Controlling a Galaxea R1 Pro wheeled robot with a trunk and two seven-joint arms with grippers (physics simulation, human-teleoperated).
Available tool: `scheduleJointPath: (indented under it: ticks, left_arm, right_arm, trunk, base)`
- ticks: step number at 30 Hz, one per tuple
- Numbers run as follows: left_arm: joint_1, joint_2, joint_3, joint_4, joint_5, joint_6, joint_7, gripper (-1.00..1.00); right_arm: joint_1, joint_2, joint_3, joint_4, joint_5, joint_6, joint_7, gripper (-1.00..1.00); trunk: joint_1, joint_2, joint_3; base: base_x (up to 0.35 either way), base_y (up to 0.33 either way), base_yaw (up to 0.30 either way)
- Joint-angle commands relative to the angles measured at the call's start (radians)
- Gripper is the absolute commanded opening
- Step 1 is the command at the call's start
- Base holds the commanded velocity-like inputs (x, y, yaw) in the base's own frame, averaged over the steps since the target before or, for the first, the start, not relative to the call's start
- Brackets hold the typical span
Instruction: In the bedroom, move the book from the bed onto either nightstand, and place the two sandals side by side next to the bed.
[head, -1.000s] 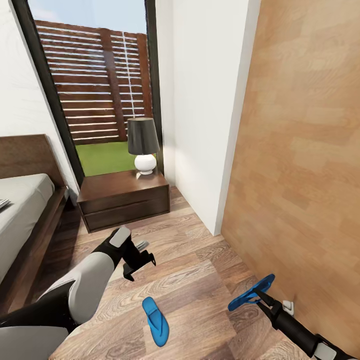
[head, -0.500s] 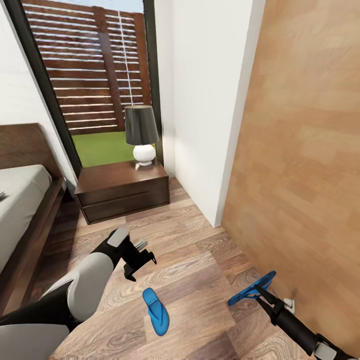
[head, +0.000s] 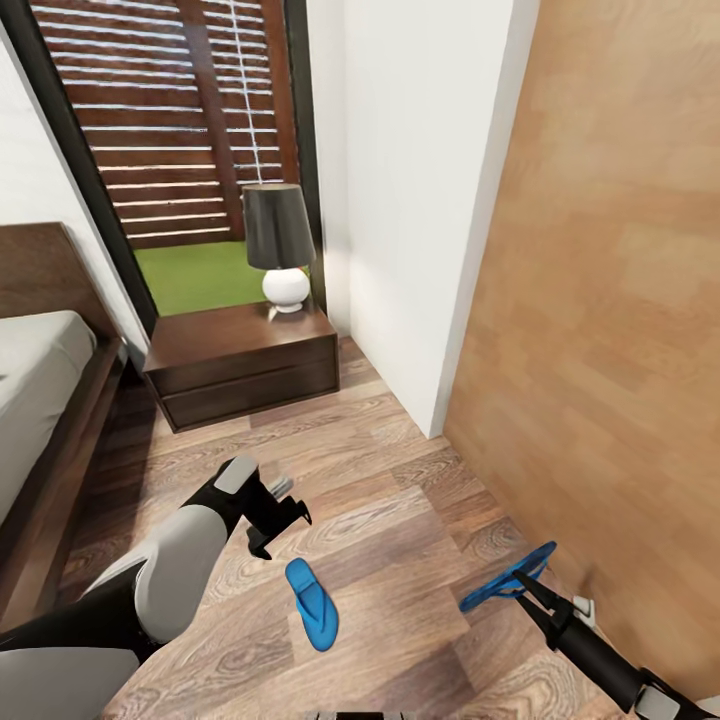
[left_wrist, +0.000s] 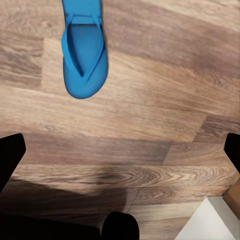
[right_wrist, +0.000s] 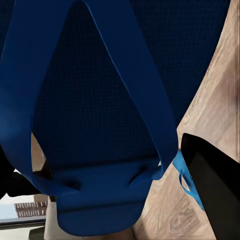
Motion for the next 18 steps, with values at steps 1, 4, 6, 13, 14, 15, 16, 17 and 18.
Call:
scheduleJointPath:
  ticks: [1, 4, 6, 13, 14, 15, 16, 17, 18]
  left_arm:
    - [0.000, 0.000, 0.002, -0.002, 0.011, 0.001, 0.010, 1.00]
    - [0.000, 0.001, 0.002, -0.003, 0.011, 0.001, 0.010, 1.00]
    - [0.000, 0.002, 0.001, -0.004, 0.012, 0.001, 0.010, 1.00]
    - [0.000, 0.012, -0.002, -0.011, 0.013, 0.006, 0.003, 1.00]
    - [0.000, 0.016, -0.002, -0.012, 0.013, 0.006, 0.001, 1.00]
    - [0.000, 0.019, -0.003, -0.012, 0.013, 0.007, 0.000, 1.00]
    - [0.000, 0.020, -0.003, -0.013, 0.012, 0.007, 0.000, 1.00]
    - [0.000, 0.022, -0.004, -0.014, 0.012, 0.007, -0.002, 1.00]
    - [0.000, 0.023, -0.004, -0.014, 0.012, 0.008, -0.002, 1.00]
  right_arm:
    - [-0.001, -0.002, -0.008, 0.003, 0.004, 0.013, 0.005, -1.00]
    - [-0.001, -0.006, -0.008, 0.003, 0.006, 0.013, 0.009, -1.00]
    - [-0.001, -0.007, -0.007, 0.004, 0.007, 0.012, 0.010, -1.00]
    - [-0.001, -0.008, -0.007, 0.005, 0.006, 0.011, 0.011, -1.00]
    - [-0.001, -0.008, -0.007, 0.005, 0.006, 0.011, 0.012, -1.00]
    - [-0.001, -0.008, -0.007, 0.005, 0.006, 0.011, 0.012, -1.00]
    - [-0.001, -0.008, -0.007, 0.005, 0.006, 0.012, 0.012, -1.00]
    - [-0.001, -0.008, -0.008, 0.005, 0.006, 0.012, 0.012, -1.00]
    - [-0.001, -0.008, -0.008, 0.005, 0.006, 0.012, 0.013, -1.00]
  trunk:
    - [0.000, -0.001, -0.005]
    - [0.002, -0.001, -0.016]
    - [0.002, -0.002, -0.024]
    - [0.006, -0.004, -0.051]
    - [0.006, -0.004, -0.055]
    - [0.006, -0.004, -0.059]
    - [0.007, -0.004, -0.063]
    - [0.007, -0.004, -0.067]
    - [0.008, -0.005, -0.071]
  base:
    - [0.000, 0.000, 0.000]
    - [0.000, 0.000, 0.000]
    - [0.000, 0.000, 0.000]
    - [0.000, 0.000, 0.000]
    - [0.000, 0.000, 0.000]
    - [0.000, 0.000, 0.000]
    - [0.000, 0.000, 0.000]
    - [0.000, 0.000, 0.000]
    - [0.000, 0.000, 0.000]
